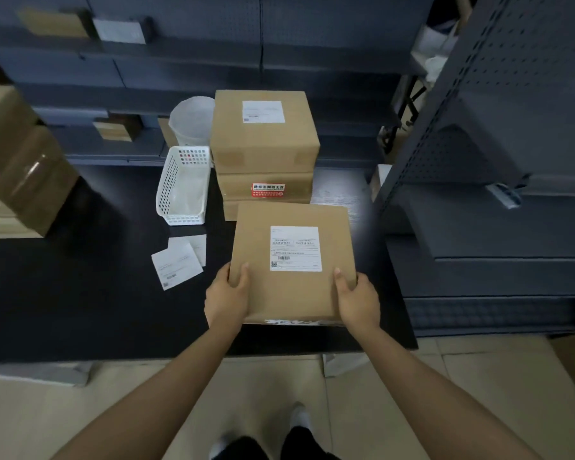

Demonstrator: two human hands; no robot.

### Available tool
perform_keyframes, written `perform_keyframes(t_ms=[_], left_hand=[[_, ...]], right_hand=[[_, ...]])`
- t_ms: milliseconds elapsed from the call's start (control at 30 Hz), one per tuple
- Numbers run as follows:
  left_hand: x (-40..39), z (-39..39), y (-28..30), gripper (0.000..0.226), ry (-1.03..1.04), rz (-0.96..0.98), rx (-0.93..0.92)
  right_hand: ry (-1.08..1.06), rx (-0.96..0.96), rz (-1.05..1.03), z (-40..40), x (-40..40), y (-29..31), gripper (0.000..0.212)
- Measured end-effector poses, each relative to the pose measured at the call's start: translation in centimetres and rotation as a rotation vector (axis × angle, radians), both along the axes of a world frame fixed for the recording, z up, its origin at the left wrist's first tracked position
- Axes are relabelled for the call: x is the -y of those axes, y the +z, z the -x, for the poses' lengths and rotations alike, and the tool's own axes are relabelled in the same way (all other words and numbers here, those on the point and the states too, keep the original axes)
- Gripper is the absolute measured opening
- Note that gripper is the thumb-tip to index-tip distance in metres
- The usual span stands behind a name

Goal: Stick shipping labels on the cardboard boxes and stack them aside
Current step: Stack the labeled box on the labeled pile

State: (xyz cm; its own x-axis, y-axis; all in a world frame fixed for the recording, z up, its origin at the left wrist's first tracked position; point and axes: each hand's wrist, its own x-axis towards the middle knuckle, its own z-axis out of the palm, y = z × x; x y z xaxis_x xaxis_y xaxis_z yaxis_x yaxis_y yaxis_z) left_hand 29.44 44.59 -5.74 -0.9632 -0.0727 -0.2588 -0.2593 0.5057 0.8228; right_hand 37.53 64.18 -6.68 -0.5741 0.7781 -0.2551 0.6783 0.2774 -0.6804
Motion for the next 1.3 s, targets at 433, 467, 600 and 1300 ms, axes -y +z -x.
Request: perform_keyframes(t_ms=[433, 467, 600, 1300], left_hand=[[-4.9, 1.7, 7.4, 0.043, -0.038, -0.008, -0.225], [-5.0, 2.3, 8.5, 0.045, -0.036, -0.019, -0.265], [-5.2, 5.0, 13.2, 0.048, -0.01, -0.043, -0.392], [-5.7, 29.5, 18.3, 0.048, -0.015, -0.022, -0.303]], right_hand=[[-0.023, -0.182, -0.02, 0.9, -5.7, 7.3, 0.056], [-0.013, -0.227, -0.019, 1.4, -6.0, 8.5, 0.054], [0.042, -0.335, -0.029, 4.9, -6.7, 13.0, 0.049], [0.113, -0.285, -0.061, 30.9, -8.1, 18.5, 0.058]])
